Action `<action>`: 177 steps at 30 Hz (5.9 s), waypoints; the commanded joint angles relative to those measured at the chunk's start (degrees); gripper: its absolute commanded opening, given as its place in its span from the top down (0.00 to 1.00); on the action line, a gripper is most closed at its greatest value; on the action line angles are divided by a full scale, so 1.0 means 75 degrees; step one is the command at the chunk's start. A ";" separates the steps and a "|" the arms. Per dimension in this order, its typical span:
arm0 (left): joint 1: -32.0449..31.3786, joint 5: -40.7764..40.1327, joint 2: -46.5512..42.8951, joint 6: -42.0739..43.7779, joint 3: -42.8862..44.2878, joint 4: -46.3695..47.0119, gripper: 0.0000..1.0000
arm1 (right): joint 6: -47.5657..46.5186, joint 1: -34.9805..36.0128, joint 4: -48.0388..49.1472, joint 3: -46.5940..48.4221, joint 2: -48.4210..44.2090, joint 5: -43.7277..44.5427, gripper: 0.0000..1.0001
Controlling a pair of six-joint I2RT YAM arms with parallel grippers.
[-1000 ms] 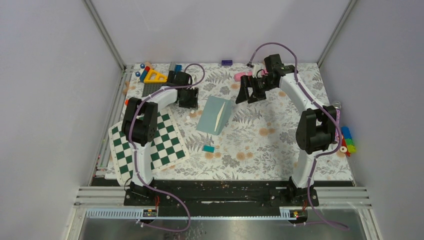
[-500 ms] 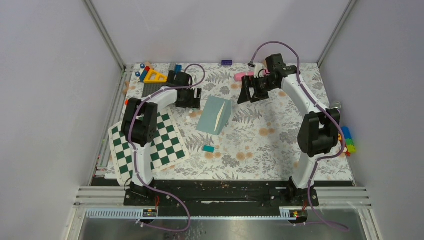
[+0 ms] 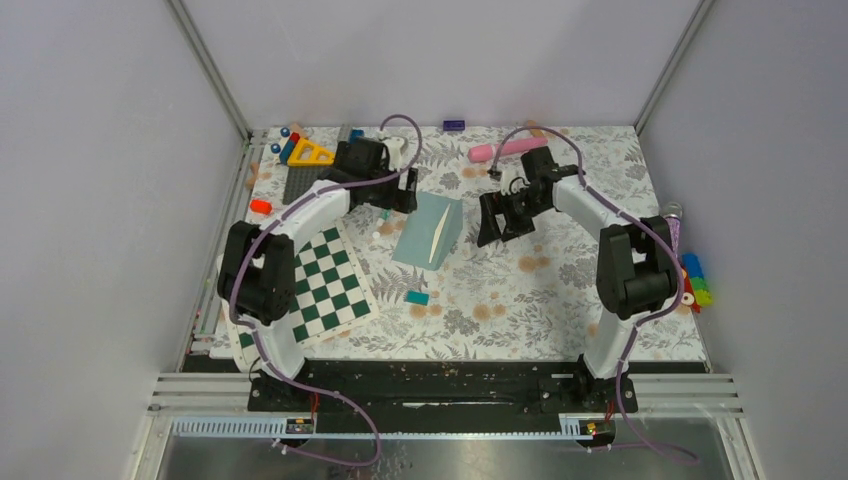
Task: Place the letter into the envelope and seal it
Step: Place the solid glue at the center of the board, then seal the envelope flap on the envelope.
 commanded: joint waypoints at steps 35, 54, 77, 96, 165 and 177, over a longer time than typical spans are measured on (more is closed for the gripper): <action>-0.0398 0.0618 0.1941 -0.0458 -0.0277 -0.0046 0.73 | 0.1744 0.1206 0.0257 0.3144 0.2719 -0.0347 1.00; -0.0374 0.0704 0.1885 -0.0551 -0.0318 -0.0037 0.73 | 0.1797 0.0722 0.0503 0.1953 0.2122 0.2014 1.00; -0.0362 0.0788 0.1849 -0.0563 -0.0352 0.0001 0.74 | 0.2274 0.1378 0.0454 0.3443 0.3132 0.0858 0.75; -0.0362 0.0845 0.1806 -0.0575 -0.0360 -0.0002 0.75 | 0.2187 0.1857 -0.0470 0.4927 0.4271 0.1173 0.75; -0.0047 0.3260 0.1831 -0.2159 -0.0906 0.1242 0.75 | 0.3176 0.3109 -0.1444 0.4368 0.3924 0.3194 1.00; -0.0030 0.4936 0.1611 -0.2457 -0.1039 0.2192 0.74 | 0.3571 0.2719 -0.1427 0.4365 0.3889 0.3140 1.00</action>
